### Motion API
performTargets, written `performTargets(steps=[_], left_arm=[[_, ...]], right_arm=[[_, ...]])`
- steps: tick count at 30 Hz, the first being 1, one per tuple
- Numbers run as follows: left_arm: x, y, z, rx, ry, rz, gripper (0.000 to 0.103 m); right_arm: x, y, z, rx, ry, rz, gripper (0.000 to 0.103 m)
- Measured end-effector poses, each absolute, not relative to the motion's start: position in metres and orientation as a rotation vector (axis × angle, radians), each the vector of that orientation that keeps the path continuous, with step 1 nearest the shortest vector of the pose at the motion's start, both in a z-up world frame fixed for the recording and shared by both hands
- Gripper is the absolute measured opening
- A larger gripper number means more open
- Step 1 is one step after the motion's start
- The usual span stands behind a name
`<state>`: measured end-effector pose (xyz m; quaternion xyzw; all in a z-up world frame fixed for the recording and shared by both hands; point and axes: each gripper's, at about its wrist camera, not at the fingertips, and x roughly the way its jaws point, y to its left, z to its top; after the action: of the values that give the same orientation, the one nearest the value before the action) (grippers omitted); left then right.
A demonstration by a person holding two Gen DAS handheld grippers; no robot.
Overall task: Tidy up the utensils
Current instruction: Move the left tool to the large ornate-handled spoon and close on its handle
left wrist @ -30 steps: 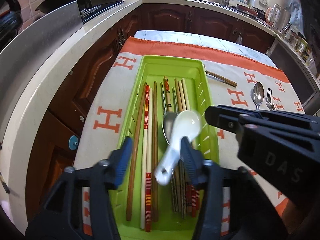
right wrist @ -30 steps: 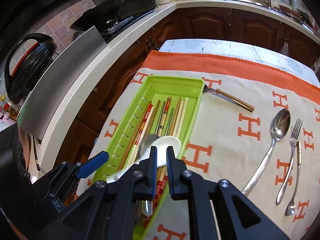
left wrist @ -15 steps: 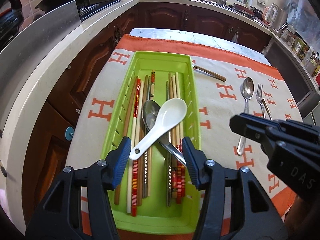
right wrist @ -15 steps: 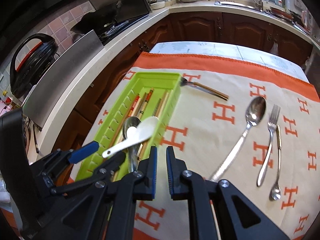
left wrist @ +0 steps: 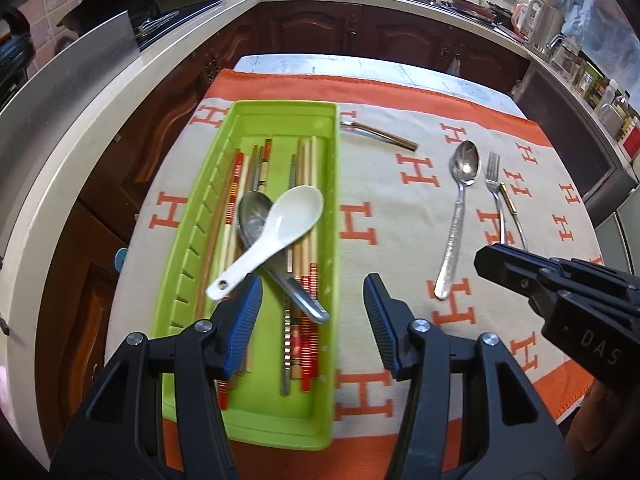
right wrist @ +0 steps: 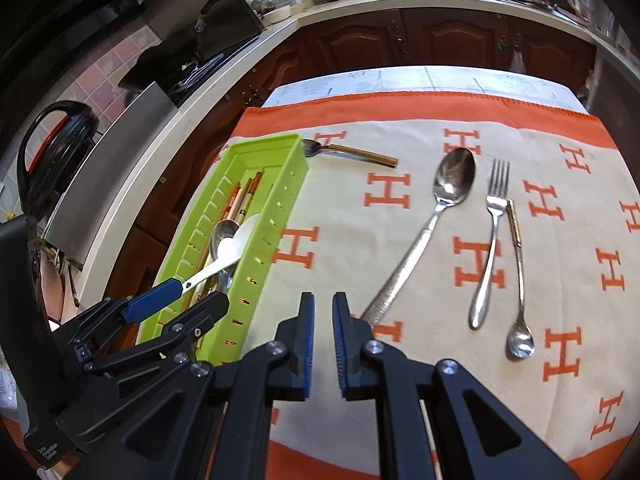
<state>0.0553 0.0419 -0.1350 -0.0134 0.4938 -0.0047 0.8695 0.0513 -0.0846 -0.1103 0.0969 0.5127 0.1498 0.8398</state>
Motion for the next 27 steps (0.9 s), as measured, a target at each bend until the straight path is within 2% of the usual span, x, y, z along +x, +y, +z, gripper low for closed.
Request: performTargets(steps=[14,27], left_arm=[[0.047,-0.020,-0.137,0.073,1.052,-0.118,0.050],[0.066,-0.054,-0.154,0.114,1.114,-0.166,0.050]], right_arm=[[0.044,-0.128,-0.110,0.269,1.051,0.272,0.010],[0.048,-0.208,-0.130,0.411,1.051,0.138,0.010]])
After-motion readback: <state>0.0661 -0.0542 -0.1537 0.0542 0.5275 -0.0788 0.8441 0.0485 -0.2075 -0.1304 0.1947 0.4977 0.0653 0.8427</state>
